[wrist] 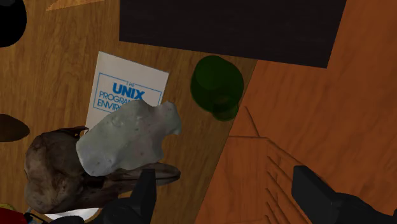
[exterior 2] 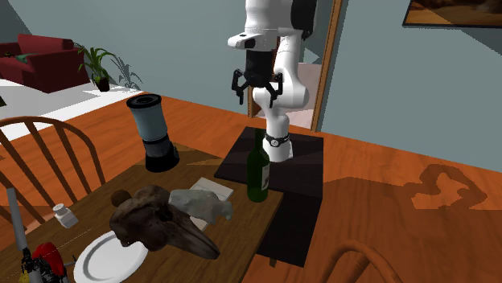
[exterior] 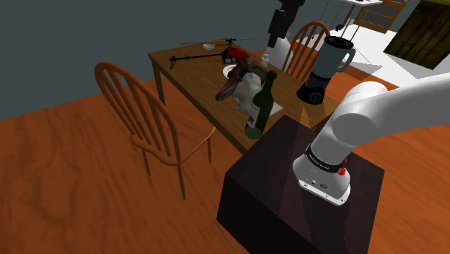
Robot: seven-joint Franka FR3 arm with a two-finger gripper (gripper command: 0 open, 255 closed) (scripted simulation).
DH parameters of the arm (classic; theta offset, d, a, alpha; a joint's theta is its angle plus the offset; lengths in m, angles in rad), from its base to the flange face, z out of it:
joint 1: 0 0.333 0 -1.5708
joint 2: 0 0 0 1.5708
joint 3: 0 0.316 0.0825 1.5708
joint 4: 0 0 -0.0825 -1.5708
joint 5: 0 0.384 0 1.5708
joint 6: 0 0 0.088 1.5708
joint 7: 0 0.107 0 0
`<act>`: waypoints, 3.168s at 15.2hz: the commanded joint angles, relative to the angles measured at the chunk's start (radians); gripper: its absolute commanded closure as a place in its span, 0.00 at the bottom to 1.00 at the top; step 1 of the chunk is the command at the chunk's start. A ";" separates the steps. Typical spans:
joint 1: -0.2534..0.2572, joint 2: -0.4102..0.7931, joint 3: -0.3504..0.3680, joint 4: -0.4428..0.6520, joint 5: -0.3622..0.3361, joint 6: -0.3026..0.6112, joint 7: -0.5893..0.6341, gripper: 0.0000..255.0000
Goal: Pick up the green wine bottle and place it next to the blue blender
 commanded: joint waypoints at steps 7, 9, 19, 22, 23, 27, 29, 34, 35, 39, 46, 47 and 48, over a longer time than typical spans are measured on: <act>0.024 -0.088 -0.016 -0.232 -0.014 0.120 -0.063 0.00; 0.029 -0.105 -0.020 -0.281 -0.019 0.147 -0.077 0.00; 0.025 -0.086 -0.029 -0.373 -0.028 0.259 -0.076 0.00; 0.025 -0.086 -0.029 -0.373 -0.028 0.259 -0.076 0.00; 0.025 -0.086 -0.029 -0.373 -0.028 0.259 -0.076 0.00; 0.025 -0.086 -0.029 -0.373 -0.028 0.259 -0.076 1.00; 0.025 -0.086 -0.029 -0.373 -0.028 0.259 -0.076 1.00; 0.025 -0.086 -0.029 -0.373 -0.028 0.259 -0.076 1.00; 0.025 -0.089 -0.028 -0.361 -0.027 0.244 -0.076 1.00; 0.027 -0.096 -0.025 -0.311 -0.023 0.186 -0.078 1.00; 0.030 -0.097 -0.020 -0.218 -0.017 0.092 -0.081 1.00; 0.030 -0.097 -0.019 -0.204 -0.016 0.079 -0.082 1.00; 0.030 -0.095 -0.018 -0.190 -0.016 0.066 -0.082 1.00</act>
